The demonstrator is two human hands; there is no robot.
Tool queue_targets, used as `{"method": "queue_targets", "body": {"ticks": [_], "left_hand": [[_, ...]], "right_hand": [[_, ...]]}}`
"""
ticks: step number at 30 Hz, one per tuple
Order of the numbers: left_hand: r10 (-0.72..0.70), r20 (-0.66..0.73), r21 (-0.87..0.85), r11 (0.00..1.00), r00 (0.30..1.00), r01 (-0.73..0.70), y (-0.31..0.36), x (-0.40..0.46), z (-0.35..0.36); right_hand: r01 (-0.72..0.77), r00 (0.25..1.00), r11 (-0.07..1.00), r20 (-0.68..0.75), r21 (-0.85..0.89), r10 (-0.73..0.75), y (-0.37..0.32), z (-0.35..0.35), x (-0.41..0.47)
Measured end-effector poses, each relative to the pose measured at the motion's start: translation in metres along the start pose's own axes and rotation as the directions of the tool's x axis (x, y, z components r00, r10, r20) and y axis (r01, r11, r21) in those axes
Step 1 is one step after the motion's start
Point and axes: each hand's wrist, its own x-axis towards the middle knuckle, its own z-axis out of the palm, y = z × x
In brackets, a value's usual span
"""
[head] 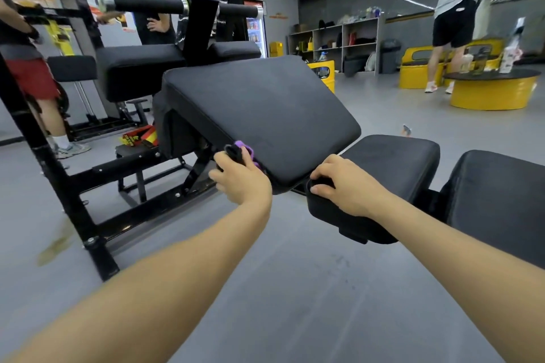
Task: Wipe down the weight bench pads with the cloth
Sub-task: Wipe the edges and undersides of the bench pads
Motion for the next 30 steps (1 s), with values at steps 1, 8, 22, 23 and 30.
{"method": "queue_targets", "body": {"ticks": [1,8,22,23,30], "left_hand": [[-0.064,-0.055,-0.027,0.998,0.996,0.063,0.007,0.013,0.000],[-0.037,0.038,-0.003,0.999,0.999,0.037,-0.006,-0.023,0.004],[-0.080,0.455,-0.011,0.995,0.887,0.096,-0.005,-0.096,0.001],[-0.117,0.423,0.000,0.992,0.898,0.129,-0.001,-0.104,0.005],[-0.124,0.295,0.041,0.992,0.947,0.117,0.000,-0.114,0.010]], "right_hand": [[0.002,1.000,1.000,-0.003,0.001,-0.002,0.000,0.000,0.000],[-0.004,1.000,1.000,-0.031,0.021,0.004,0.002,-0.001,-0.002],[-0.273,0.951,0.961,-0.158,-0.034,0.265,0.028,-0.049,-0.064],[-0.292,0.946,0.955,-0.165,-0.058,0.280,0.032,-0.052,-0.070],[-0.365,0.920,0.929,-0.177,-0.054,0.351,0.053,-0.056,-0.097]]}}
